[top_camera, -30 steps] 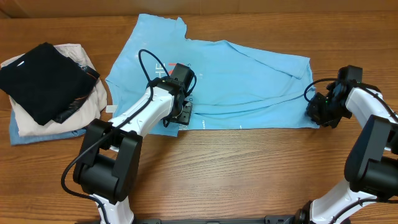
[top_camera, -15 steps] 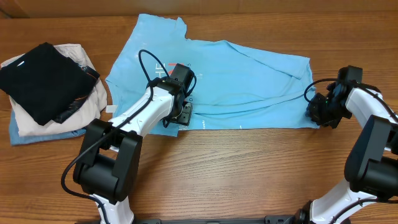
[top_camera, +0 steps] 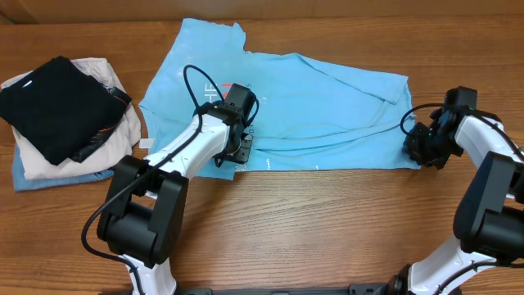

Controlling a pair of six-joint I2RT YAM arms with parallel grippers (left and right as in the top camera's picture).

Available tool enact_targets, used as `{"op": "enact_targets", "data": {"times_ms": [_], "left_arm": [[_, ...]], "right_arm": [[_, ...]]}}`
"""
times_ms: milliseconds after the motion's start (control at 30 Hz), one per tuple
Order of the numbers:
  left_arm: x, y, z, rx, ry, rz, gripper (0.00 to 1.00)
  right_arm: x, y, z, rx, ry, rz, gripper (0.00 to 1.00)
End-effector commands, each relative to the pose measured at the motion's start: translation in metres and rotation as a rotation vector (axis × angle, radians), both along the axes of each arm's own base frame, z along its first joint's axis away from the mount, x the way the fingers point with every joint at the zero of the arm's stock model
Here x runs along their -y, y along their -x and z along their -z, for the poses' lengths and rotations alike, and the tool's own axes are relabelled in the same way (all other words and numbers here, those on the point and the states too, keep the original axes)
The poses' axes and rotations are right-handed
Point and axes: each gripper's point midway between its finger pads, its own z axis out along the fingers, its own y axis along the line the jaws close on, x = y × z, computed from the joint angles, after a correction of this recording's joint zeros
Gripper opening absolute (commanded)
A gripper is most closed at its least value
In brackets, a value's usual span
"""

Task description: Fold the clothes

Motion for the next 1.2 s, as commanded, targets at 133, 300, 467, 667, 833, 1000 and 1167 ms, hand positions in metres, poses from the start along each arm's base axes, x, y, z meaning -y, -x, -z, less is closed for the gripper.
{"op": "enact_targets", "data": {"times_ms": [133,300,467,667,833,1000,1167], "left_arm": [[0.015,0.0,0.002,-0.021,0.065,0.017,0.5],[0.013,-0.008,0.001,0.014,0.048,0.024,0.5],[0.011,-0.012,0.003,0.03,0.032,0.021,0.49],[0.014,-0.008,0.016,0.006,0.021,0.034,0.39],[0.016,-0.013,0.011,0.021,0.022,0.035,0.2],[0.007,-0.025,-0.004,0.068,-0.041,0.023,0.15],[0.006,-0.034,-0.014,0.098,-0.054,0.017,0.04]], "right_arm": [[-0.007,0.022,0.025,-0.089,-0.014,-0.006,0.25],[-0.007,0.022,0.025,-0.09,-0.015,-0.005,0.25],[-0.007,0.022,0.025,-0.092,-0.016,-0.005,0.25],[-0.007,0.022,0.025,-0.092,-0.016,-0.005,0.26],[-0.007,0.022,0.025,-0.092,-0.016,-0.005,0.26],[-0.007,0.022,0.025,-0.091,-0.015,-0.005,0.26],[-0.007,0.022,0.025,-0.091,-0.015,-0.005,0.26]]}}
